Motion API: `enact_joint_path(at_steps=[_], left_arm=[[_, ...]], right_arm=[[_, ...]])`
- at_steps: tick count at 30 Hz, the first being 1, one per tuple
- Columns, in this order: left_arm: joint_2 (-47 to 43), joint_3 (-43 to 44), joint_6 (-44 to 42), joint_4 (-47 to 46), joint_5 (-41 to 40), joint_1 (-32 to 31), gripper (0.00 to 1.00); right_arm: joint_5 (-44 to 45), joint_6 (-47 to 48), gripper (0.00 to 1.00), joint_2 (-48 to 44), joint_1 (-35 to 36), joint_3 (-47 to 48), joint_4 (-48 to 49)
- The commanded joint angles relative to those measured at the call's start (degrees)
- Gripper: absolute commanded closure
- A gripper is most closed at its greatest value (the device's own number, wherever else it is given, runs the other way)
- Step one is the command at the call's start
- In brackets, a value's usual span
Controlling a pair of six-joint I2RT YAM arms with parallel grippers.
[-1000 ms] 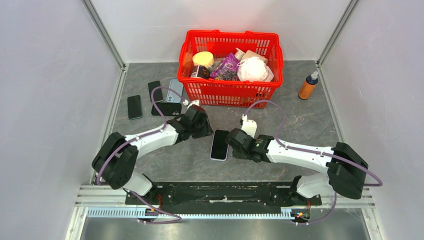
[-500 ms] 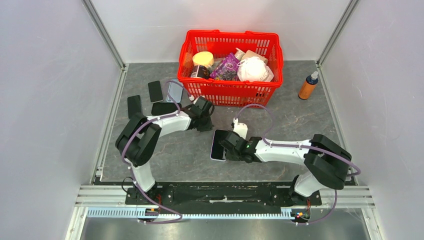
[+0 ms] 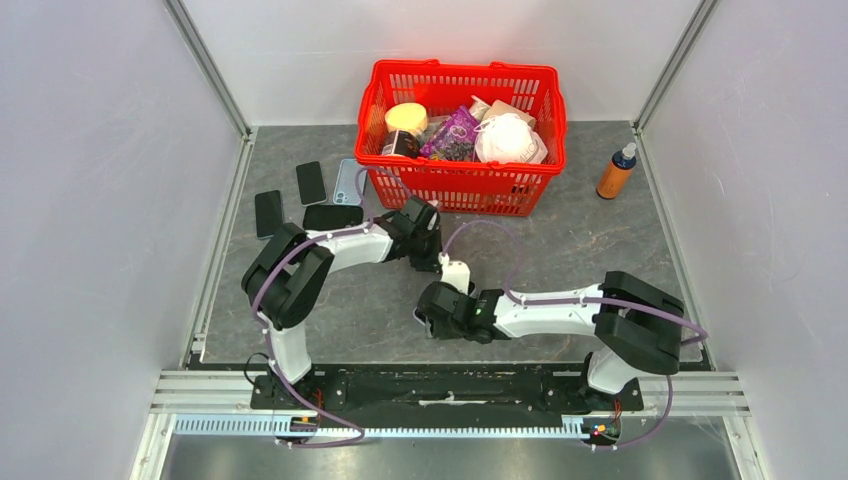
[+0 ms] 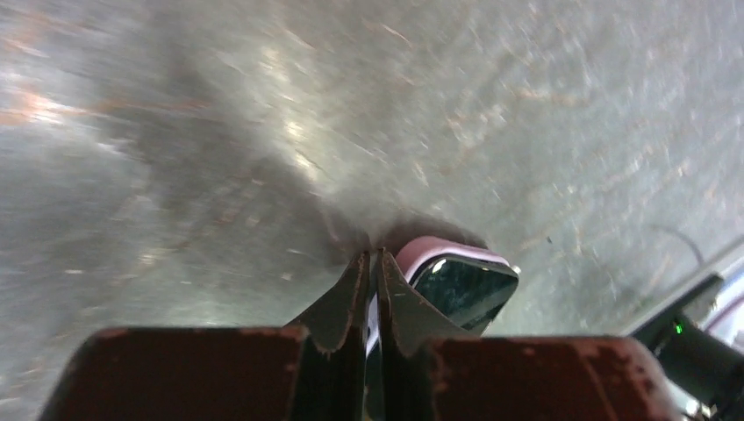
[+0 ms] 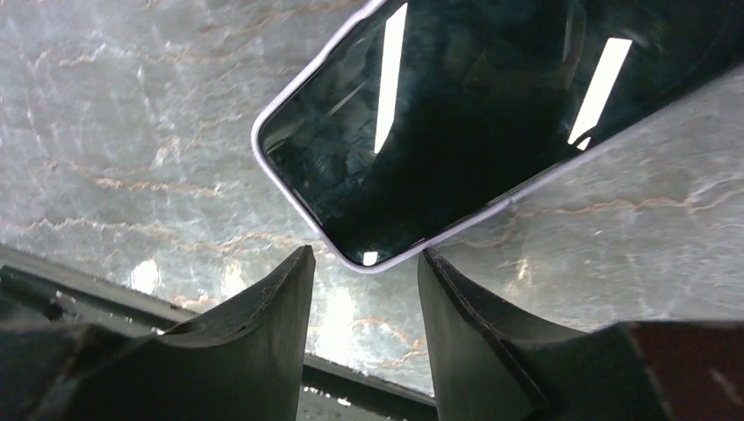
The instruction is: Put the phone into the phone case
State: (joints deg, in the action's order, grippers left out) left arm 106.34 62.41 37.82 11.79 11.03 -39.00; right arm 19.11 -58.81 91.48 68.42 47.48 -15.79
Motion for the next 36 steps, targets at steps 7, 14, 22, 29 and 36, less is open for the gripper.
enact_joint_path(at_steps=[7, 14, 22, 29, 36], left_arm=[[-1.1, 3.0, -5.2, -1.1, 13.7, -3.7, 0.69], [-9.5, 5.5, -2.0, 1.8, -1.7, -3.3, 0.50], [-24.7, -9.7, 5.6, 4.1, -12.9, -3.2, 0.46], [-37.6, -25.8, 10.0, 1.3, -8.5, -3.2, 0.44], [-42.3, -32.7, 10.7, 1.0, -4.6, -3.3, 0.43]], right_arm=[[6.1, 0.9, 0.32, -12.0, 1.4, -0.6, -7.5], [6.1, 4.4, 0.18, -25.7, -7.5, -9.6, -10.5], [-4.2, 17.4, 0.10, -19.6, -20.4, -8.3, 1.4], [-10.2, 21.3, 0.06, -8.5, -23.6, -4.5, 8.5], [-12.3, 18.9, 0.09, -3.2, -22.8, -2.8, 9.0]])
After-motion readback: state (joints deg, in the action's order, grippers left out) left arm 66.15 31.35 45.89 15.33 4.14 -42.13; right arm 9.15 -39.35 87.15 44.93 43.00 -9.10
